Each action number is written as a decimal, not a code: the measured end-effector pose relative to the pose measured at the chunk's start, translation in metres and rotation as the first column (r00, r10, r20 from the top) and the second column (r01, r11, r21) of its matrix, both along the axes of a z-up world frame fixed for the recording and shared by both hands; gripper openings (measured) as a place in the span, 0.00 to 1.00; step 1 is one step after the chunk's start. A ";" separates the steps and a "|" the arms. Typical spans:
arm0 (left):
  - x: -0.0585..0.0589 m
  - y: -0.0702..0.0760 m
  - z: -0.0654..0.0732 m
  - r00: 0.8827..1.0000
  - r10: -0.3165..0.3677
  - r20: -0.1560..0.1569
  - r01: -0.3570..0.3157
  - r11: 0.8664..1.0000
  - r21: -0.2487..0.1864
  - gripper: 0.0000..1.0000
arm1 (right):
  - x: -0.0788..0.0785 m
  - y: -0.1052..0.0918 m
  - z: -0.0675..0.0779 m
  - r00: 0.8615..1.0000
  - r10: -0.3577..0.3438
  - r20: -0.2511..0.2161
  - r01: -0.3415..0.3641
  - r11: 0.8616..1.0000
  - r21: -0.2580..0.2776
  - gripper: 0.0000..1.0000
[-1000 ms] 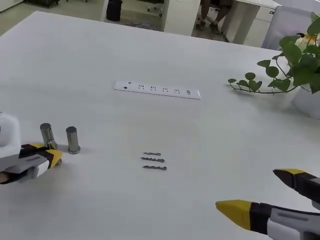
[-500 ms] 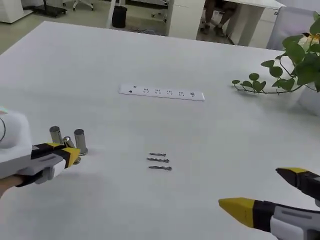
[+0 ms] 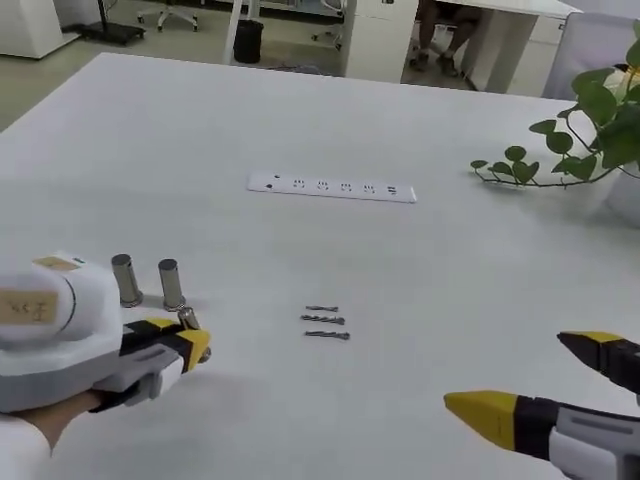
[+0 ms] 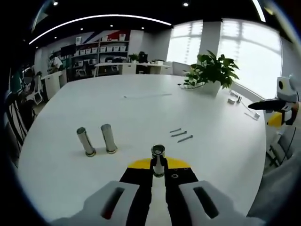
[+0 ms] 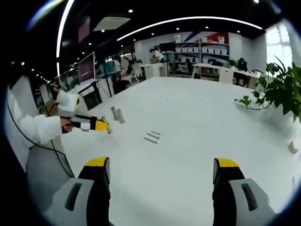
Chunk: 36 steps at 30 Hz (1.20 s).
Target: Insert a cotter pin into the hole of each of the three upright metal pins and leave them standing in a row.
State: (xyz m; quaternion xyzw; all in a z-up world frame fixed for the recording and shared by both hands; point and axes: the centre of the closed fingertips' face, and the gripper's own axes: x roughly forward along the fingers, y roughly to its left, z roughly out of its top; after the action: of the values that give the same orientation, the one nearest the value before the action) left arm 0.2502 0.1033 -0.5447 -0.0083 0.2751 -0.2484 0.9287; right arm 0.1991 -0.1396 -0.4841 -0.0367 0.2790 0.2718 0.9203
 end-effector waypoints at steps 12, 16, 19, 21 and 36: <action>-0.008 -0.018 -0.018 0.996 -0.088 -0.011 0.089 0.994 0.067 0.05 | 0.001 0.003 -0.002 1.000 0.004 -0.008 -0.004 1.000 0.011 0.89; -0.010 -0.019 -0.024 0.996 -0.089 -0.019 0.090 0.994 0.062 0.05 | -0.001 0.003 -0.004 1.000 0.006 -0.012 -0.006 1.000 0.013 0.89; -0.011 -0.021 -0.026 0.995 -0.094 -0.020 0.095 0.993 0.069 0.05 | -0.002 0.002 -0.005 1.000 0.005 -0.020 -0.005 1.000 0.012 0.89; -0.012 -0.021 -0.027 0.995 -0.103 -0.008 0.103 0.991 0.084 0.05 | -0.002 0.000 -0.006 1.000 0.000 -0.022 0.000 1.000 0.014 0.89; -0.012 -0.023 -0.031 0.992 -0.122 -0.016 0.123 0.987 0.102 0.05 | -0.009 0.017 0.000 0.996 0.093 -0.006 -0.093 0.996 0.005 0.94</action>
State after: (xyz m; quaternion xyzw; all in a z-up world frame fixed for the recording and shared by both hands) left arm 0.2385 0.0801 -0.5756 0.0551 0.2921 -0.2906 0.9095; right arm 0.1897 -0.1225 -0.4841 -0.0465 0.2792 0.3150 0.9059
